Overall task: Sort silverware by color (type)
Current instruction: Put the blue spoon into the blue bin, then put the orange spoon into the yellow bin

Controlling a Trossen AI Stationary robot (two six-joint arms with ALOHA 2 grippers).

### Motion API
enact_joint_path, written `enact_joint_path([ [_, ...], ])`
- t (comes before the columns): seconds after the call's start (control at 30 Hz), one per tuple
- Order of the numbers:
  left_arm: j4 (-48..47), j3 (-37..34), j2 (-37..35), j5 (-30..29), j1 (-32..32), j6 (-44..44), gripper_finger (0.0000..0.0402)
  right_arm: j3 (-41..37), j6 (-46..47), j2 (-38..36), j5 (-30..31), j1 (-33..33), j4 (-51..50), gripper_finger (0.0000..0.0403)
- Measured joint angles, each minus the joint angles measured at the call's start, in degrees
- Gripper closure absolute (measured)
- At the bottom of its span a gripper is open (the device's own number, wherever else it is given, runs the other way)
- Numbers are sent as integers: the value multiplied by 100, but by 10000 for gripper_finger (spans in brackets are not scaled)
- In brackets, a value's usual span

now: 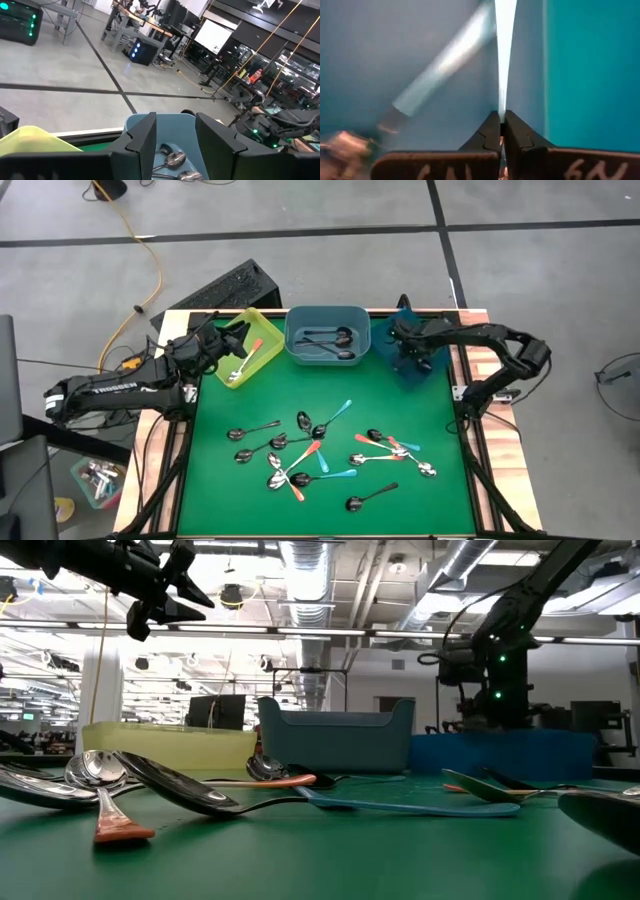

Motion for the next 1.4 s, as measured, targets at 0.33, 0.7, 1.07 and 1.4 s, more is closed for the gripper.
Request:
enact_joint_path([
  [0.33,0,0,0,12,0,-2,281,79,77,-30,-166,-121,-65,334],
  [0.7,-4,0,0,265,1,-3,281,906,-109,-32,-235,-138,-605,280],
  [1.07,-2,0,0,681,-1,-2,281,2404,-318,-52,-734,111,-1510,241],
  [1.4,-70,0,0,1222,-1,58,281,3282,-645,-430,-2036,1651,-1508,246],
])
